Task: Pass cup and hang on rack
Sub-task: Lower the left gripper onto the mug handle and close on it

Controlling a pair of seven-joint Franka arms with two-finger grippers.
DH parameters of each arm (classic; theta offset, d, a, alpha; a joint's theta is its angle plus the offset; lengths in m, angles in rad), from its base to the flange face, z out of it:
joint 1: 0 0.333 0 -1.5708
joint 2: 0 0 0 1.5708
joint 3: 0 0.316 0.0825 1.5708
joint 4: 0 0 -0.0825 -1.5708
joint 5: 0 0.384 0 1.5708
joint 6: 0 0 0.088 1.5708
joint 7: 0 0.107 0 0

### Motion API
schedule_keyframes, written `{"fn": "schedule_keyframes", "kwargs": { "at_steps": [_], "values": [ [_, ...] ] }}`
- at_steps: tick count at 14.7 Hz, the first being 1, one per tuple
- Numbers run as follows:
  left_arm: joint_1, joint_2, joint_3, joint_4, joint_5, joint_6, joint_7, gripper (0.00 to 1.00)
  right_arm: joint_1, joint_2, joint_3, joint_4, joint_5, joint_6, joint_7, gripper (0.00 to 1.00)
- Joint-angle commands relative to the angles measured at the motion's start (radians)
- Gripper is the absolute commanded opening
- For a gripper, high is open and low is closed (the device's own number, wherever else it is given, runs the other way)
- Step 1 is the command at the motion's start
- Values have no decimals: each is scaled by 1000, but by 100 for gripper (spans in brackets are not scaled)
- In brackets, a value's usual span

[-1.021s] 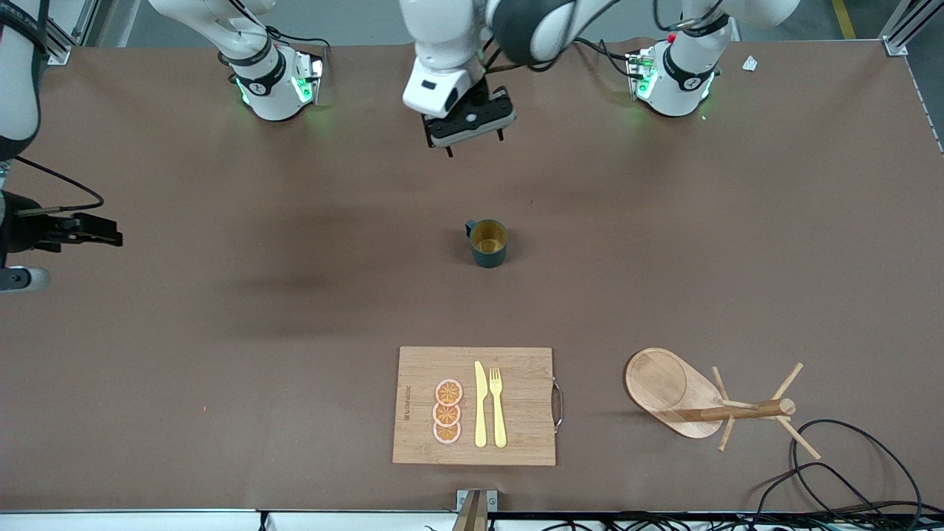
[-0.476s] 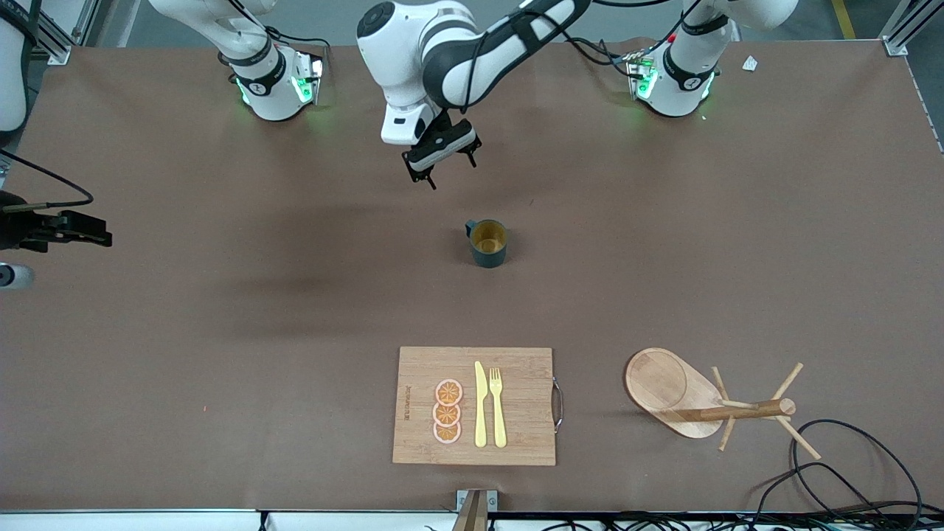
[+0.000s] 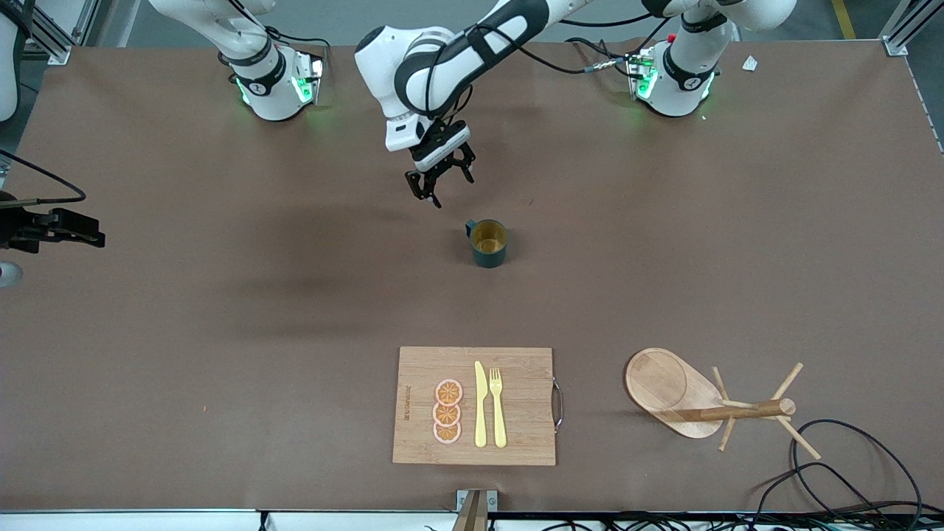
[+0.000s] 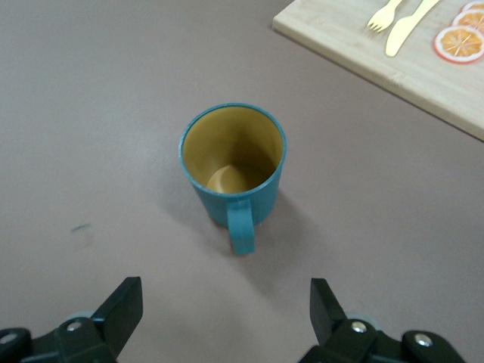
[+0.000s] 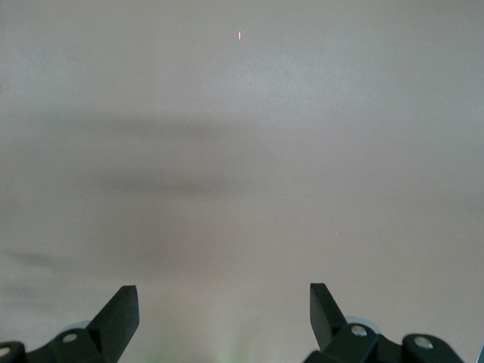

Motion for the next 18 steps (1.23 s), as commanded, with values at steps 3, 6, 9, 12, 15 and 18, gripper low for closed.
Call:
{"fn": "schedule_keyframes", "kwargs": {
  "at_steps": [3, 6, 9, 12, 15, 18],
  "values": [
    [-119, 97, 138, 58, 50, -20, -11, 98, -78, -5, 15, 1, 69, -78, -1, 100],
    [-125, 134, 166, 72, 53, -20, -13, 88, -75, -72, 21, -69, 78, -56, -6, 100],
    [-124, 142, 180, 72, 53, -13, -13, 71, -55, -194, 21, -227, 66, 34, -6, 100],
    [-124, 147, 198, 74, 53, 4, -13, 73, -53, -278, 21, -344, 66, 96, 6, 100],
    [-122, 145, 200, 78, 53, 6, -11, 72, -35, -302, 41, -341, 66, 82, 79, 100],
    [-124, 150, 212, 77, 53, 6, -10, 66, -19, -313, 45, -321, 66, 50, 95, 100]
  ]
}}
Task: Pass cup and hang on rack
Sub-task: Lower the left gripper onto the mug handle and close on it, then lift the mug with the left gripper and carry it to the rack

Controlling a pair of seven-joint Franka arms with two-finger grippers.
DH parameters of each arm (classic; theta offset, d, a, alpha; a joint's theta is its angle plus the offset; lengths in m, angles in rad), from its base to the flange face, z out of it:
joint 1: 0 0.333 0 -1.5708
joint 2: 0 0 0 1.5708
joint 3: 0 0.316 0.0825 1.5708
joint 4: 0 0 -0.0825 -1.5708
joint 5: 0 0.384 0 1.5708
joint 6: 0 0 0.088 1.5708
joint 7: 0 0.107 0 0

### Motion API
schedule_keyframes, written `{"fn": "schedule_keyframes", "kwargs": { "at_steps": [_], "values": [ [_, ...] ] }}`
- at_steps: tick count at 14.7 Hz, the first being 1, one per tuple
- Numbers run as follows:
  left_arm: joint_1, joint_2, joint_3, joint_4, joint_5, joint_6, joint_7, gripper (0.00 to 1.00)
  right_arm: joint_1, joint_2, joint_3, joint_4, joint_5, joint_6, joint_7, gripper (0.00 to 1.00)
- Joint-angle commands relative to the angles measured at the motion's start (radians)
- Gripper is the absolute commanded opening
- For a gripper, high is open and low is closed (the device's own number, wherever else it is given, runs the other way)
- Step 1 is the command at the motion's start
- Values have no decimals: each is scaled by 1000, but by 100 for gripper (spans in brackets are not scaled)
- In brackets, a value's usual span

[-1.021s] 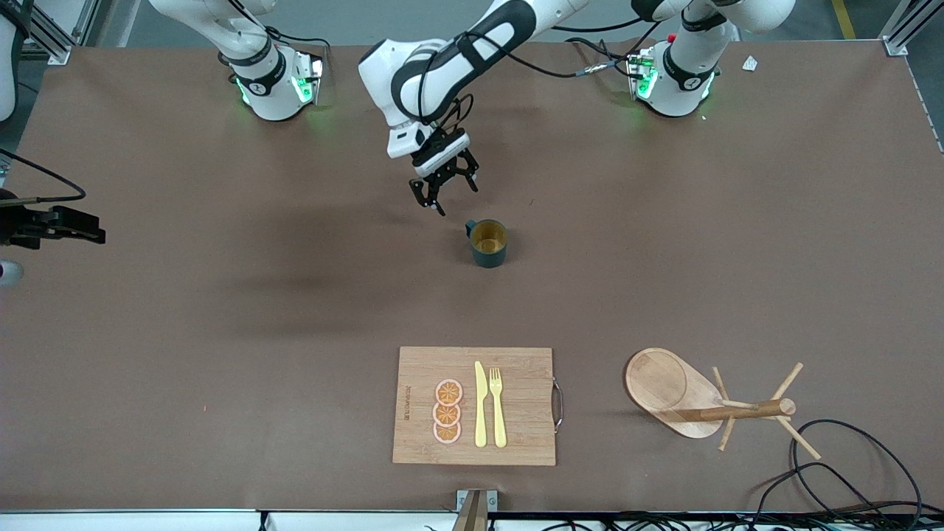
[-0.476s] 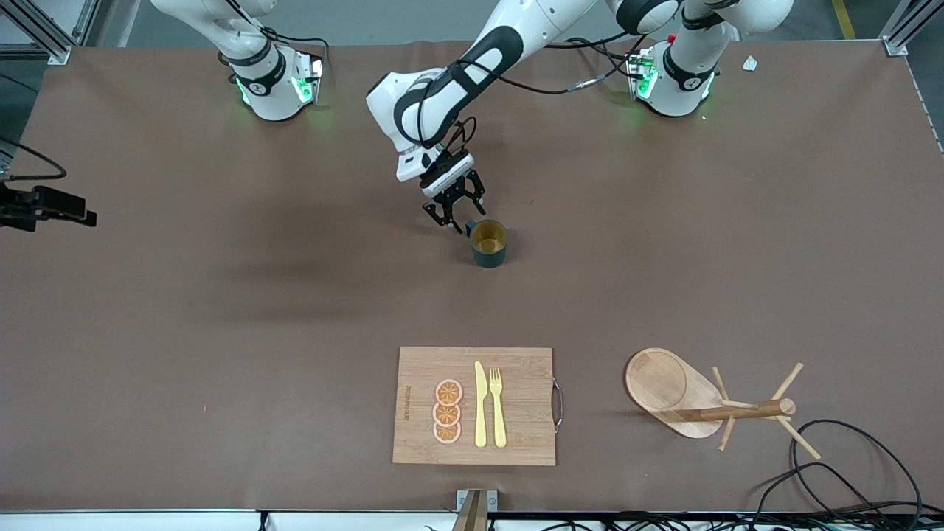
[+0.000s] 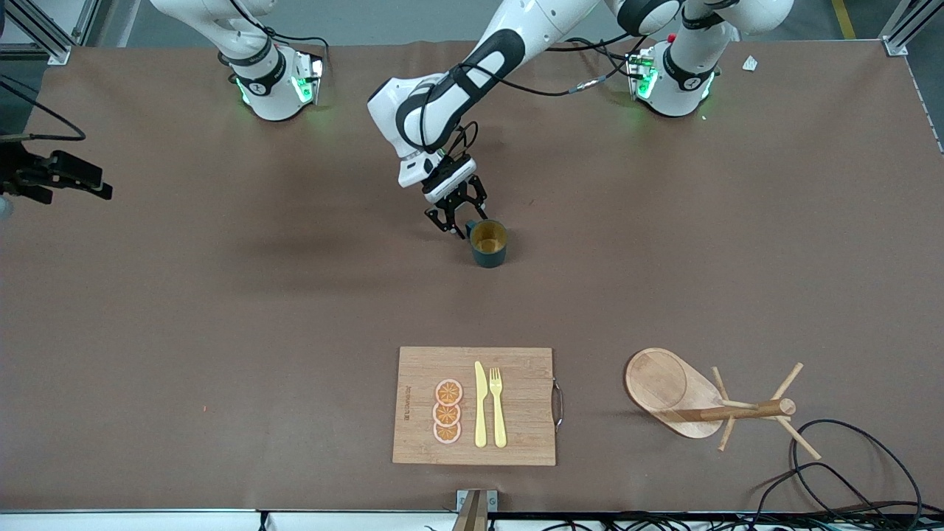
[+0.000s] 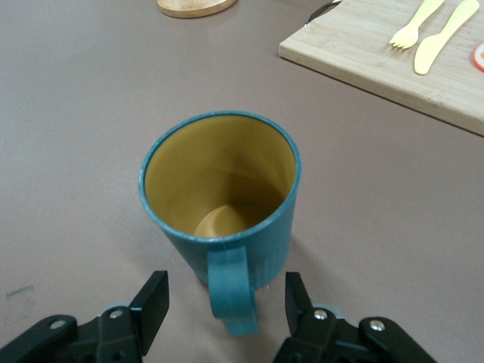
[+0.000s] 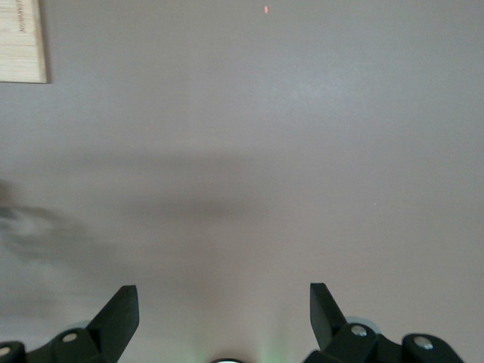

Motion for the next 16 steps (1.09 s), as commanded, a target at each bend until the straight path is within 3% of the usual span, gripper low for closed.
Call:
{"fn": "schedule_keyframes", "kwargs": {
  "at_steps": [1, 4, 10, 16],
  "values": [
    [-11, 17, 12, 23, 20, -1, -1, 65, 8, -36, 3, -14, -1, -14, 21, 100],
    [-12, 17, 12, 23, 19, 2, 2, 53, 3, -36, -3, -2, -2, -27, 2, 100],
    [-28, 12, 10, 23, 17, -1, 11, 3, -1, -38, -9, 49, -24, -96, -33, 100],
    [-14, -40, -4, 69, -13, -7, 137, 0, -1, -36, -7, 70, -24, -112, -39, 100]
  ]
}}
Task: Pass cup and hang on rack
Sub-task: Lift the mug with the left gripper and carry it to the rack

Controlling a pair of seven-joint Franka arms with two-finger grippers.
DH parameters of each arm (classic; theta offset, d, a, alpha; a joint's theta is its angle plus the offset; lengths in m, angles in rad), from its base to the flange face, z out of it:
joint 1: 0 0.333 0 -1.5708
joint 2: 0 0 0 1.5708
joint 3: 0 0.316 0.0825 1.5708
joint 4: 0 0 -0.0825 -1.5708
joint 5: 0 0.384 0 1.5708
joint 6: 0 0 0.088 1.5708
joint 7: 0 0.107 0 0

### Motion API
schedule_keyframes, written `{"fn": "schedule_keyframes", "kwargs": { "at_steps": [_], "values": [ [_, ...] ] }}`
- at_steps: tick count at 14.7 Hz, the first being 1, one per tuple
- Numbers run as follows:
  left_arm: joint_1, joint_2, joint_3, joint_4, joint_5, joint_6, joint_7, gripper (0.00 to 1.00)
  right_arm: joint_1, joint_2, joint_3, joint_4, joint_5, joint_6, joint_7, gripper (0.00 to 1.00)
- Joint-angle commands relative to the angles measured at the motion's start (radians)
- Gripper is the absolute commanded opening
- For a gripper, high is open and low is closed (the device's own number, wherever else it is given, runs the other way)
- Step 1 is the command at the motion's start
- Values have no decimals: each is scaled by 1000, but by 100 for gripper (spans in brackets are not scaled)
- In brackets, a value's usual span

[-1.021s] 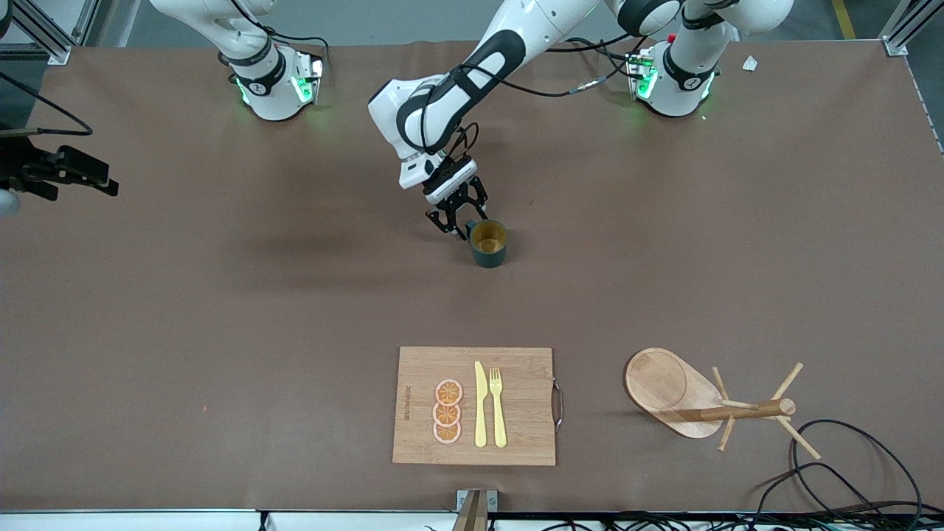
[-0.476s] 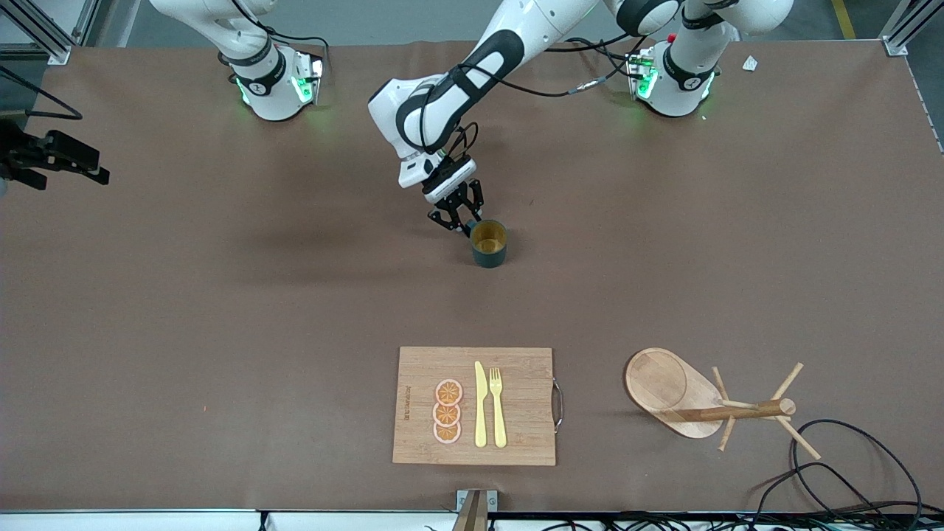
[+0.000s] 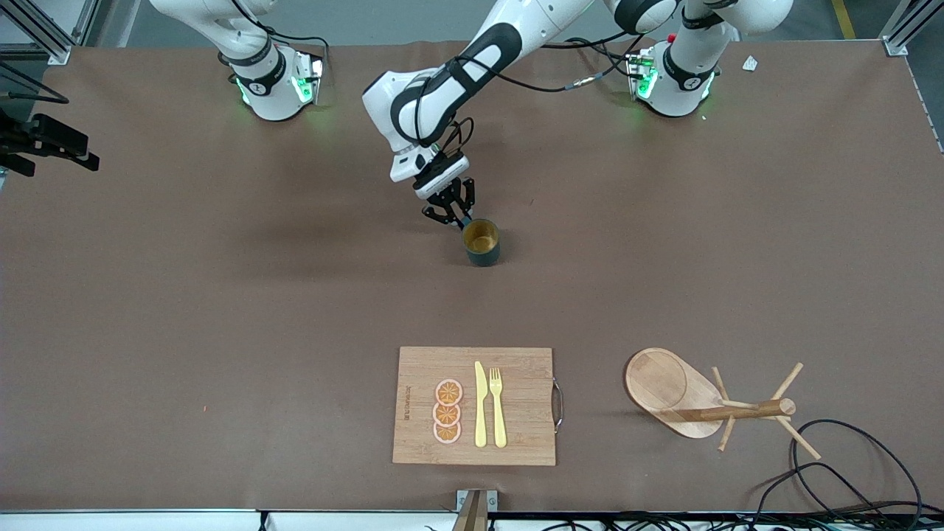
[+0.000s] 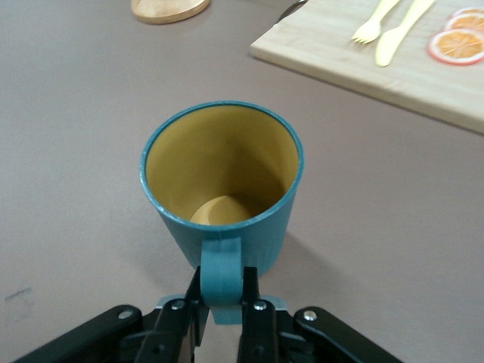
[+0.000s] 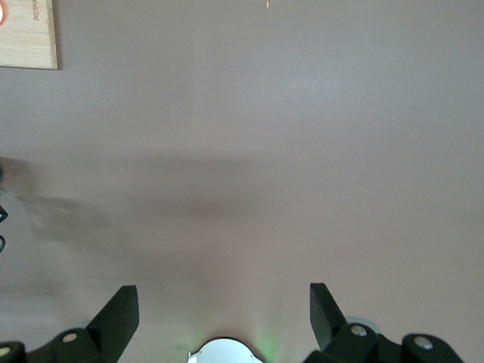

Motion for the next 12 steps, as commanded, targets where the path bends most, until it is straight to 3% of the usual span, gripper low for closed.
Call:
{"fn": "schedule_keyframes", "kwargs": {
  "at_steps": [1, 5, 12],
  "values": [
    [13, -48, 0, 28, -28, -11, 45, 0, -7, -14, 6, -3, -10, -10, -15, 100],
    [55, -104, -6, 30, -54, -5, 91, 0, -5, -12, 8, 4, -27, -27, -19, 100],
    [163, -311, 1, 28, -286, 41, 299, 0, -4, -8, 13, 33, -47, -58, -15, 100]
  ]
}}
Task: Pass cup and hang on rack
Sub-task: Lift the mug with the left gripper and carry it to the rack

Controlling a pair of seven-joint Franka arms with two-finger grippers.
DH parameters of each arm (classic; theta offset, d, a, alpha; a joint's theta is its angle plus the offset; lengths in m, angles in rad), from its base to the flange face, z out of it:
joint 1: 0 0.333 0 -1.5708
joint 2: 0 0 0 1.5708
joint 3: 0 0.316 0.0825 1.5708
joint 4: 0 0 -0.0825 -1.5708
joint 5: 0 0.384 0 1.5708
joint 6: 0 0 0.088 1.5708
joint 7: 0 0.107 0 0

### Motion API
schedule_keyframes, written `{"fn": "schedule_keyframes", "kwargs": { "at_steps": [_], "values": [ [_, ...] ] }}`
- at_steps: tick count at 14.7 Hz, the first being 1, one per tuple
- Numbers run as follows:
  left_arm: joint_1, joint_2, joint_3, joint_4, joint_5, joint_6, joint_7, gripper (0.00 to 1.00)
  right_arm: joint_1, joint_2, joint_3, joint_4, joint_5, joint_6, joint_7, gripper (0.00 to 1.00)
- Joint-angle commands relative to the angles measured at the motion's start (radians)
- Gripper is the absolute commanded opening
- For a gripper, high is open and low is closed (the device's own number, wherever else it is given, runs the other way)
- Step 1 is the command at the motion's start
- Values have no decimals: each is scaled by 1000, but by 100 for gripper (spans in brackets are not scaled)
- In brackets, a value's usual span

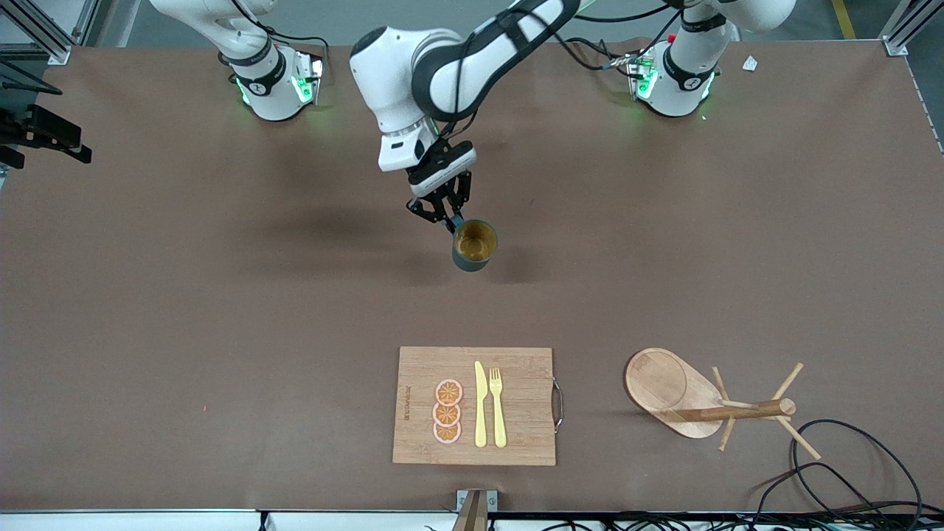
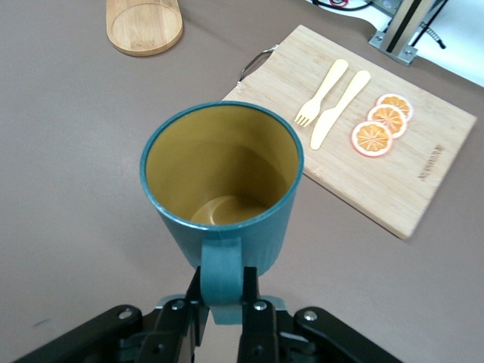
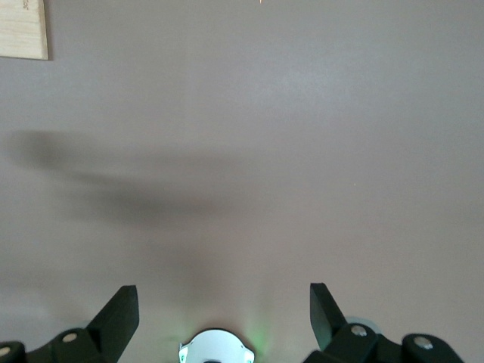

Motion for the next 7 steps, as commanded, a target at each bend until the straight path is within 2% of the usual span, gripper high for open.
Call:
{"fn": "schedule_keyframes", "kwargs": {
  "at_steps": [1, 7],
  "values": [
    [50, -81, -4, -27, -84, 16, 52, 0, -4, -8, 5, 3, -17, -14, -9, 100],
    [172, -180, -6, -25, -228, 75, 61, 0, -6, -8, 4, 3, -17, -14, -13, 100]
  ]
}}
